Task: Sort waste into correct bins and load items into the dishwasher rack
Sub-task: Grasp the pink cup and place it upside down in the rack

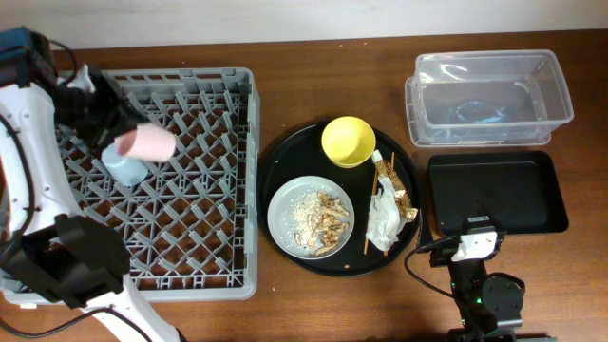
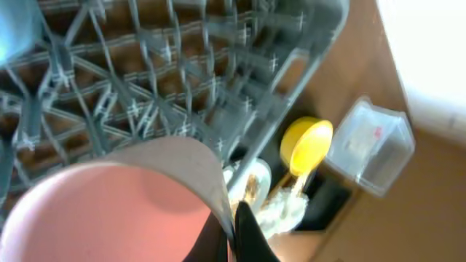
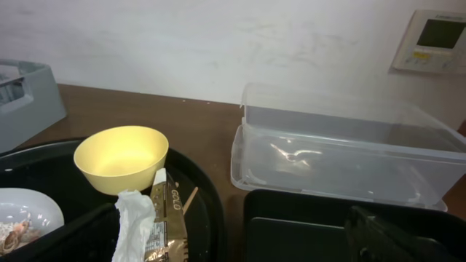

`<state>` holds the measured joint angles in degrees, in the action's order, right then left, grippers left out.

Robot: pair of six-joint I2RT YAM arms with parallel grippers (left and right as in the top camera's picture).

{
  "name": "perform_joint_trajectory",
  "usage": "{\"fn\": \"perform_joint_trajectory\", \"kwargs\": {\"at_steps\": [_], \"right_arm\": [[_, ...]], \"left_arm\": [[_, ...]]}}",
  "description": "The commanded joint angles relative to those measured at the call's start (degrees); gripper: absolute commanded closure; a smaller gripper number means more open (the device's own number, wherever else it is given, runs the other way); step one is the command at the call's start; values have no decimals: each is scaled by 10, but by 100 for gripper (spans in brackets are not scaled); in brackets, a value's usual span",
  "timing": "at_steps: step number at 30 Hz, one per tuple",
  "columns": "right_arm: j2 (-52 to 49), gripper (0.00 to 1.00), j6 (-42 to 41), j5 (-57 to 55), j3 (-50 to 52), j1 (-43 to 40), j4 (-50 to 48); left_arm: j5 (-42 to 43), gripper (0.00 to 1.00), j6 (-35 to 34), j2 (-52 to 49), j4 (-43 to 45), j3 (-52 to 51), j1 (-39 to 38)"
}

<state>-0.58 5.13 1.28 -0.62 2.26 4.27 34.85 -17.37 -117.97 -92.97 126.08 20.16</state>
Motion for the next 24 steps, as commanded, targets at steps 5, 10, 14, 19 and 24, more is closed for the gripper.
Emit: {"fn": "perform_joint_trajectory", "kwargs": {"at_steps": [5,10,14,19,24], "right_arm": [[4,1,2,-5,3,3,3],[4,2,2,-5,3,3,3],[4,1,2,-5,3,3,3],[4,1,2,-5,3,3,3],[4,1,2,-5,3,3,3]], "left_arm": [[113,99,202,15,-38,-41,107],[185,99,301,101,-33,-221,155],[217,99,301,127,65,-359,184],[239,99,200,127,243,-479,194],[230,99,199,126,285,-493,230]]}}
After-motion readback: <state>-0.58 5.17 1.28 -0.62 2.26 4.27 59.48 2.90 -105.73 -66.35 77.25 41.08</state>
